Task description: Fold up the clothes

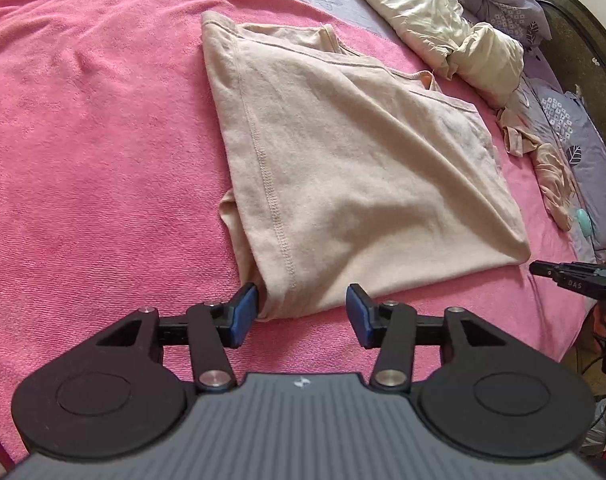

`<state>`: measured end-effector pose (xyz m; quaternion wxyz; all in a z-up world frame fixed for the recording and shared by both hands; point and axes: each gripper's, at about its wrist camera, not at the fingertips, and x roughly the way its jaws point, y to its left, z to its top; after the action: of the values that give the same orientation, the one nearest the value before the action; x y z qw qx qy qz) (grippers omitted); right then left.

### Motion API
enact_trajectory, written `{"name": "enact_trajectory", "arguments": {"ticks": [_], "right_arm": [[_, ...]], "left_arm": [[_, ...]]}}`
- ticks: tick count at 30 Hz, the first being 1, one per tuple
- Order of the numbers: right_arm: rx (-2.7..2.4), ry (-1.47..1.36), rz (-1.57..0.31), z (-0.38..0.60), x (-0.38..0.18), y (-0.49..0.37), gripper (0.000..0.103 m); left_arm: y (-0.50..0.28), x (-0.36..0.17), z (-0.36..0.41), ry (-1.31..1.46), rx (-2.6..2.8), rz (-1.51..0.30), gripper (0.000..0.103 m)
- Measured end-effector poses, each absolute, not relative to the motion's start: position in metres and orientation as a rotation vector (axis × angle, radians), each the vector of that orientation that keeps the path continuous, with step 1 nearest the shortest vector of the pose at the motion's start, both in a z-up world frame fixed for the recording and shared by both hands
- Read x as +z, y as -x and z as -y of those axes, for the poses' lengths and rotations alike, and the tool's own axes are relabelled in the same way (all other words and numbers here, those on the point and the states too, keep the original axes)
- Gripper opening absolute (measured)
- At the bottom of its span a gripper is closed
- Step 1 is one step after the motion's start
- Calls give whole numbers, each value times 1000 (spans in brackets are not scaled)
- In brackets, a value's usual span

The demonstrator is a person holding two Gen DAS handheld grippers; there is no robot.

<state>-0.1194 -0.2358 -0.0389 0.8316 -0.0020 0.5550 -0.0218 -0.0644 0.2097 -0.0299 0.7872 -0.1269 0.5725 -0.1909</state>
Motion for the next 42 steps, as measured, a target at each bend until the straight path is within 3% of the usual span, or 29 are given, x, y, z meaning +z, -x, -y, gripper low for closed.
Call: {"name": "enact_trajectory", "arguments": {"ticks": [1, 3, 4, 7, 12, 17, 20, 22, 23, 24, 25, 26, 28, 29, 30, 37, 42], "right_arm": [[-42, 1, -1126, 240, -29, 115, 14], [-27, 5, -1053, 246, -19, 94, 43], [-10, 18, -1013, 249, -17, 76, 48], [38, 74, -932, 246, -22, 22, 52], [78, 114, -922, 223, -55, -53, 58], [60, 88, -948, 214, -77, -73, 63], [58, 76, -940, 209, -81, -69, 64], [53, 85, -931, 207, -82, -66, 65], [50, 85, -923, 206, -82, -65, 65], [47, 85, -915, 206, -82, -63, 65], [44, 79, -907, 206, -81, -63, 65], [43, 69, -899, 206, -81, -62, 64], [41, 61, -881, 207, -79, -60, 53], [34, 69, -873, 206, -77, -58, 24], [24, 82, -866, 204, -76, -57, 5], [-67, 92, -769, 210, -40, -30, 4], [-200, 91, -772, 229, -37, -30, 4]], "left_arm": [[63, -23, -215, 279, -398, -1213, 55], [57, -10, -227, 299, -374, -1168, 61], [48, -5, -235, 344, -372, -1128, 63], [9, -5, -245, 442, -354, -1027, 75], [-58, -36, -232, 421, -215, -1002, 76], [-77, -50, -215, 402, -232, -946, 76], [-82, -57, -203, 356, -206, -947, 66], [-83, -59, -193, 289, -171, -948, 45], [-82, -58, -188, 242, -151, -944, 23], [-81, -57, -183, 202, -137, -938, 16], [-80, -57, -179, 166, -125, -931, 15], [-78, -55, -176, 148, -121, -922, 11], [-75, -50, -169, 109, -108, -894, 9], [-71, -45, -164, 80, -101, -868, 9], [-68, -41, -160, 51, -96, -846, 9], [-52, -11, -147, 26, -145, -734, 8], [-76, -34, -151, 56, -115, -818, 9]]}}
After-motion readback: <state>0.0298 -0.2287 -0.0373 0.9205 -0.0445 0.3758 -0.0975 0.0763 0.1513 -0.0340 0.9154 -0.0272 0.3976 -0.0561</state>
